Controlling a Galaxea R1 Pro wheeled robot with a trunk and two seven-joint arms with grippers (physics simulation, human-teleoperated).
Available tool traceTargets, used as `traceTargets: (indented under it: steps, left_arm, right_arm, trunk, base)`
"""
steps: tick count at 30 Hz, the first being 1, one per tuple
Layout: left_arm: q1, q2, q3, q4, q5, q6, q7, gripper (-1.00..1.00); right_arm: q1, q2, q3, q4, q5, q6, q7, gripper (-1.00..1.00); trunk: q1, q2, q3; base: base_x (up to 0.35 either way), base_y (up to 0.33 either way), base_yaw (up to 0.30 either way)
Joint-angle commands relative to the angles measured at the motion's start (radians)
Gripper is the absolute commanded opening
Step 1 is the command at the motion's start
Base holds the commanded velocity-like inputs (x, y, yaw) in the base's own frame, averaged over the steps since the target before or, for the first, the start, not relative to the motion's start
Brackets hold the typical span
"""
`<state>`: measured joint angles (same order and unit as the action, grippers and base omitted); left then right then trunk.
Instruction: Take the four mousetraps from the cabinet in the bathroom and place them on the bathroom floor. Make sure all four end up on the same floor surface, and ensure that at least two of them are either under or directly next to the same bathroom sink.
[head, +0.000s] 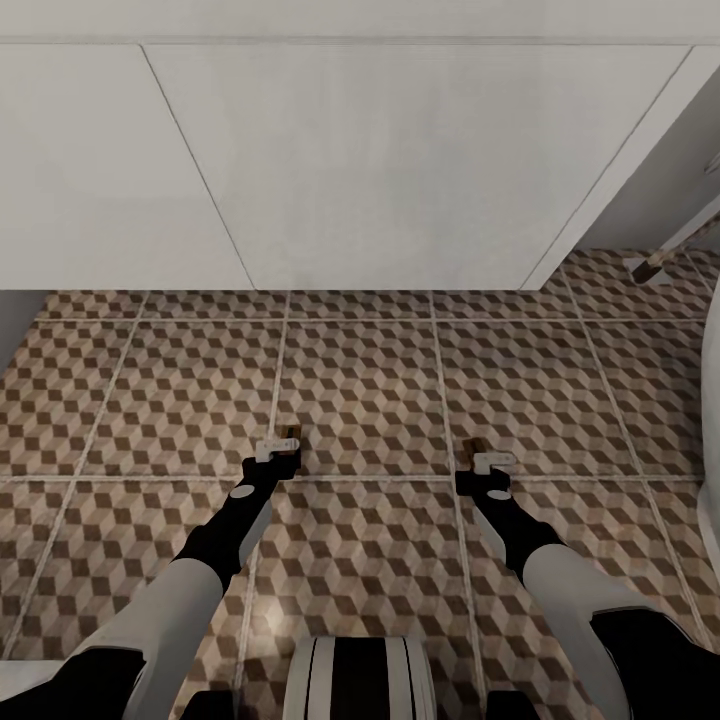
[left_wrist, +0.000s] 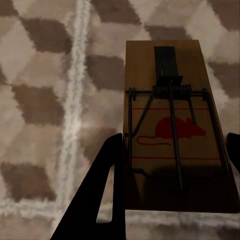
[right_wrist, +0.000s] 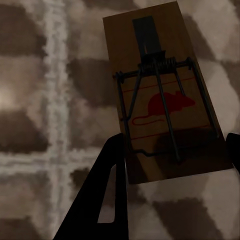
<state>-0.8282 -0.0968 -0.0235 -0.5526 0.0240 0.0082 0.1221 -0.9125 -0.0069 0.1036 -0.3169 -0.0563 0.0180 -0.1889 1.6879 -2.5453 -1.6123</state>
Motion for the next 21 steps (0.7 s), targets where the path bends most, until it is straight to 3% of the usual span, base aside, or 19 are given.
traceTargets:
  steps: [1, 21]
  left_arm:
    - [0.000, 0.000, -0.003, -0.001, 0.002, 0.001, 0.005, -1.00]
    - [0.000, 0.000, -0.003, 0.028, 0.005, 0.013, 0.017, -1.00]
  right_arm:
    - [0.000, -0.001, 0.008, -0.001, -0.006, 0.002, -0.006, -1.00]
    - [0.000, -0.001, 0.008, -0.001, -0.005, 0.002, -0.006, -1.00]
  trunk:
    - [0.000, 0.000, 0.000]
    - [0.000, 0.000, 0.000]
  base:
    - [0.000, 0.000, 0.000]
    - [0.000, 0.000, 0.000]
